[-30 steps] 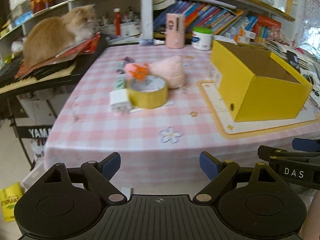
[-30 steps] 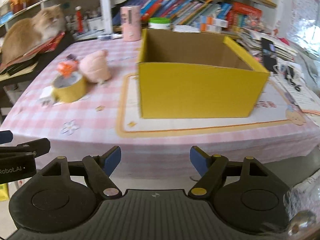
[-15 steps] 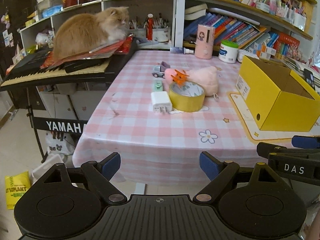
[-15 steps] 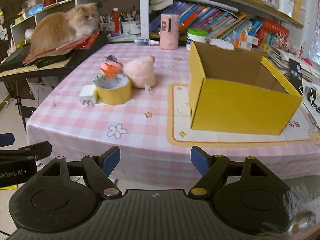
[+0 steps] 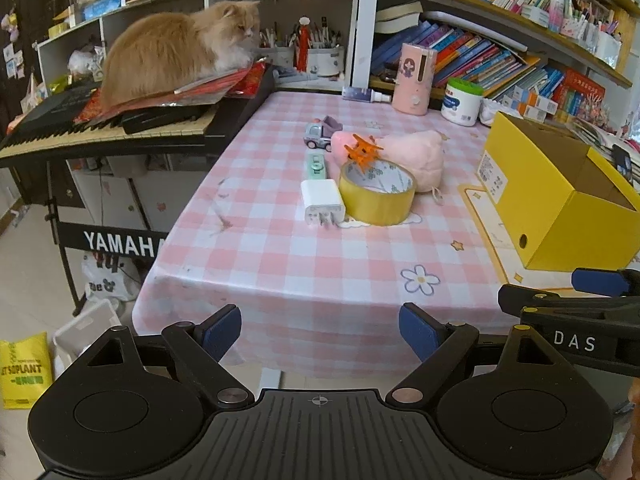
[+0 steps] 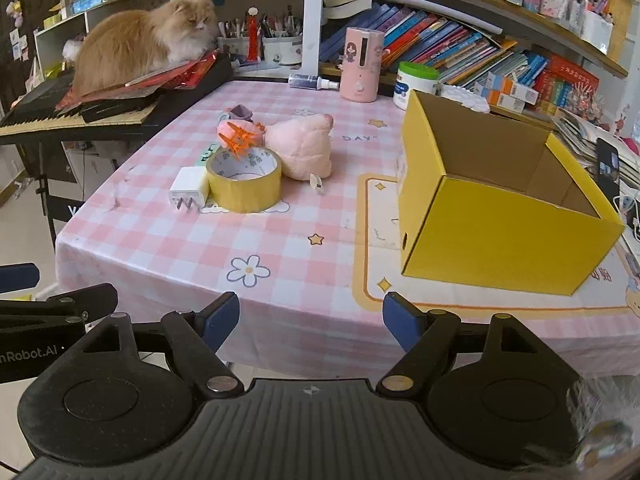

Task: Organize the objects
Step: 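Withdraw both tools from the yellow box back toward the table items, then grasp the yellow tape roll with the right gripper while the left gripper grasps the white charger, then lift and carry the tape roll and white charger toward the yellow box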

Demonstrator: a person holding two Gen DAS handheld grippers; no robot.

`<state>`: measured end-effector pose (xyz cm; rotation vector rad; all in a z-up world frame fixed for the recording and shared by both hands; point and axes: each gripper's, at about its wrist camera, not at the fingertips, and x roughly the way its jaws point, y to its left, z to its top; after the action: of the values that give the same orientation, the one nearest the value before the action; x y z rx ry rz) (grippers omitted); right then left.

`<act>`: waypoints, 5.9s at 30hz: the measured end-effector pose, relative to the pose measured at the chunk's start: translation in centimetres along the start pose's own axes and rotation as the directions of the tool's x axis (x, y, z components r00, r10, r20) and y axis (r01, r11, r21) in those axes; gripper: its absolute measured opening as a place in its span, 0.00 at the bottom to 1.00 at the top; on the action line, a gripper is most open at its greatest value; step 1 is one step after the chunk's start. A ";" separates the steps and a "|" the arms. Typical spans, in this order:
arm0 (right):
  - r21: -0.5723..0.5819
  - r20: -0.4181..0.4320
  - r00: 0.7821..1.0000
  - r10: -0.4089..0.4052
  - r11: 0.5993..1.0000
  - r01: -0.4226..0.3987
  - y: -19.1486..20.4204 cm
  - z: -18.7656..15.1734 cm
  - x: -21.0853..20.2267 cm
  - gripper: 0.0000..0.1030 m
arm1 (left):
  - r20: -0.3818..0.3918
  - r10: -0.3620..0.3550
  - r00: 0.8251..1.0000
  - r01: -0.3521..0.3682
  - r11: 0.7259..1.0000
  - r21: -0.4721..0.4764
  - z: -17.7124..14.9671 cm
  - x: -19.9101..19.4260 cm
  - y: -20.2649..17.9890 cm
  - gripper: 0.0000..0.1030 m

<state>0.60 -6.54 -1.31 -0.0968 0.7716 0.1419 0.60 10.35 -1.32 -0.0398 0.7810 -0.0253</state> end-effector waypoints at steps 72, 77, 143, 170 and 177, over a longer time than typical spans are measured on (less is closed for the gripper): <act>-0.084 -0.144 0.926 0.350 0.928 -0.364 -0.7 14.9 17.7 0.81 | -0.184 0.032 0.982 -0.045 0.997 -0.066 10.0 17.9 -0.4 0.40; -0.036 -0.175 0.927 0.333 0.938 -0.344 -1.1 14.0 17.3 0.81 | -0.175 0.015 0.985 -0.027 0.997 -0.070 9.3 16.2 0.0 0.40; 0.114 -0.016 0.998 0.057 0.992 -0.055 -2.5 -2.1 -1.4 0.80 | -0.031 -0.230 0.973 0.231 0.971 0.062 -1.4 -0.9 -2.2 0.40; 0.340 -0.092 0.981 -0.172 0.920 0.193 -10.6 -8.6 -6.5 0.80 | -0.135 -0.441 0.887 0.462 0.848 0.259 -2.8 -1.0 -12.1 0.40; 0.352 -0.088 0.980 -0.180 0.915 0.199 -12.1 -8.2 -6.3 0.80 | -0.122 -0.439 0.890 0.455 0.847 0.275 -1.9 -0.8 -13.5 0.40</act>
<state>-7.47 -20.22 -2.31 0.1736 0.8263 -0.1892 -1.41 -3.17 -1.50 0.0654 0.8017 -0.5934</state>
